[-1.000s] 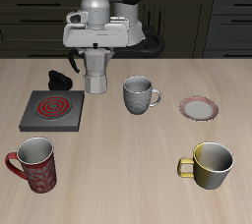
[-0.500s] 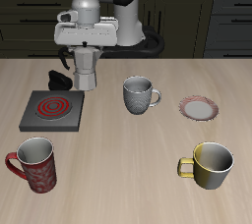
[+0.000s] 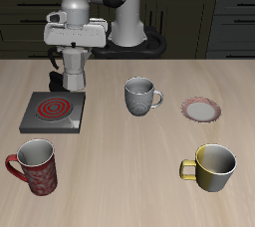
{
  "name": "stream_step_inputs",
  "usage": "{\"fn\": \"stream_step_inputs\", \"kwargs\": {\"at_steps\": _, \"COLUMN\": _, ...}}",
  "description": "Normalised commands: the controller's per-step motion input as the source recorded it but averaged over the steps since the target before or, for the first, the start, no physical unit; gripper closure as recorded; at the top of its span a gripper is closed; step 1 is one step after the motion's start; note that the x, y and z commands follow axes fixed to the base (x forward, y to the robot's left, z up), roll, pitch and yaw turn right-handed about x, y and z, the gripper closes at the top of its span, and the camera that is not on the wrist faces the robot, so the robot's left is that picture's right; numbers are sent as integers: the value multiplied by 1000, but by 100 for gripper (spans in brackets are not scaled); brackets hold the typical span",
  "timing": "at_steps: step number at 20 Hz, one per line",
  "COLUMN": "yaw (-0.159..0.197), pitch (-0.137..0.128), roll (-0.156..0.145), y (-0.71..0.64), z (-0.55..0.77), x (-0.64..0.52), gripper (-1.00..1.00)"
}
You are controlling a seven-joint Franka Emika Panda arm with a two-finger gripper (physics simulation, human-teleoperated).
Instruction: Place the moka pot on the stove
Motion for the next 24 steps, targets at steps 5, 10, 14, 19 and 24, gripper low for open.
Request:
{"fn": "stream_step_inputs", "kwargs": {"at_steps": 5, "yaw": -4, "pitch": -26, "roll": -4, "y": -235, "z": 79, "x": -127, "gripper": 100}}
{"fn": "stream_step_inputs", "kwargs": {"at_steps": 10, "yaw": -37, "pitch": 12, "roll": -44, "y": -319, "z": -15, "x": -20, "gripper": 100}}
{"fn": "stream_step_inputs", "kwargs": {"at_steps": 14, "yaw": -30, "pitch": 13, "roll": -53, "y": -239, "z": -62, "x": 37, "gripper": 100}}
{"fn": "stream_step_inputs", "kwargs": {"at_steps": 19, "yaw": -14, "pitch": 13, "roll": -47, "y": -177, "z": -62, "x": 84, "gripper": 100}}
{"fn": "stream_step_inputs", "kwargs": {"at_steps": 24, "yaw": -23, "pitch": 12, "roll": -30, "y": -91, "z": -55, "x": 76, "gripper": 100}}
